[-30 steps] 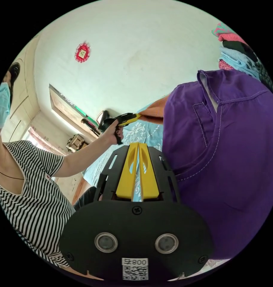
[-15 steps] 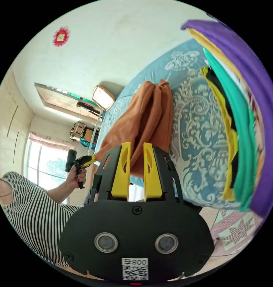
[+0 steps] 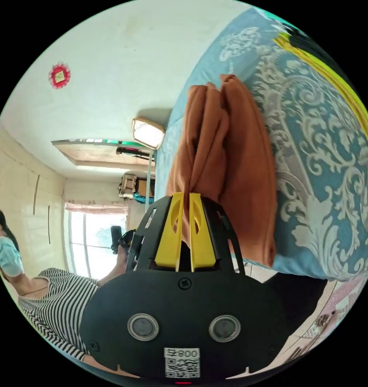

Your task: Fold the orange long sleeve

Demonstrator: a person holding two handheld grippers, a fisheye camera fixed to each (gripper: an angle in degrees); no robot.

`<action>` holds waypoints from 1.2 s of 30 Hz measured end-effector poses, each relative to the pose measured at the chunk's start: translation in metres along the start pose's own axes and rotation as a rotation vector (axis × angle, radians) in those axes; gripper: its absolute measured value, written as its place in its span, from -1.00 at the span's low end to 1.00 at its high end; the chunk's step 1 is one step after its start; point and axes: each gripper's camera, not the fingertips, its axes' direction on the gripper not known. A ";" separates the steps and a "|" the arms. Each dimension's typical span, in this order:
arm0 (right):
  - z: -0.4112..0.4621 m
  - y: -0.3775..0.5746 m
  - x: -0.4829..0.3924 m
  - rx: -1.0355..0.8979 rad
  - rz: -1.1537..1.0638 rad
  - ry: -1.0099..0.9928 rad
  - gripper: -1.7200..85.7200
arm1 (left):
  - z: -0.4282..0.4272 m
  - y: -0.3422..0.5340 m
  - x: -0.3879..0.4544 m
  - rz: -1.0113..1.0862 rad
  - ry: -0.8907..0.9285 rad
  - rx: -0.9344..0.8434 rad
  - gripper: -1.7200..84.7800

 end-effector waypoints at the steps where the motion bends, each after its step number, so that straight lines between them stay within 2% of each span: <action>1: 0.005 -0.003 -0.010 -0.005 -0.032 -0.022 -0.90 | -0.011 -0.003 0.004 0.008 0.000 0.018 -0.96; 4: 0.057 -0.026 -0.068 -0.106 -0.200 -0.086 -0.91 | -0.073 -0.017 0.024 0.050 -0.026 0.133 -0.96; 8: 0.192 -0.041 -0.134 -0.422 -0.409 -0.051 -0.93 | -0.145 -0.028 0.045 0.064 -0.068 0.253 -0.96; 10: 0.239 -0.040 -0.138 -0.563 -0.420 -0.075 -0.94 | -0.163 -0.029 0.051 0.059 -0.084 0.270 -0.95; 11: 0.257 -0.039 -0.134 -0.612 -0.397 -0.158 -0.94 | -0.172 -0.030 0.053 0.056 -0.091 0.273 -0.95; 13: 0.262 -0.038 -0.124 -0.604 -0.364 -0.225 -0.95 | -0.178 -0.034 0.053 0.044 -0.099 0.263 -0.95; 16: 0.240 -0.048 -0.096 -0.544 -0.321 -0.184 -0.95 | -0.177 -0.049 0.050 0.025 -0.089 0.237 -0.95; 19: 0.190 -0.076 -0.062 -0.384 -0.277 -0.132 -0.94 | -0.159 -0.082 0.047 0.015 -0.059 0.184 -0.93; 24: 0.114 -0.144 -0.022 -0.133 -0.210 0.134 -0.87 | -0.108 -0.164 0.066 0.073 -0.116 0.069 -0.85; 26: 0.107 -0.166 -0.019 -0.110 -0.209 0.233 -0.84 | -0.093 -0.193 0.077 0.101 -0.174 0.041 -0.81; 31: 0.134 -0.222 -0.024 -0.173 -0.263 0.549 -0.79 | -0.070 -0.263 0.101 0.140 -0.369 0.034 -0.76; 34: 0.162 -0.246 -0.023 -0.220 -0.317 0.700 -0.79 | -0.043 -0.288 0.097 0.112 -0.468 -0.070 -0.79; 36: 0.191 -0.260 -0.009 -0.316 -0.306 0.808 -0.81 | -0.025 -0.290 0.094 0.113 -0.493 -0.154 -0.84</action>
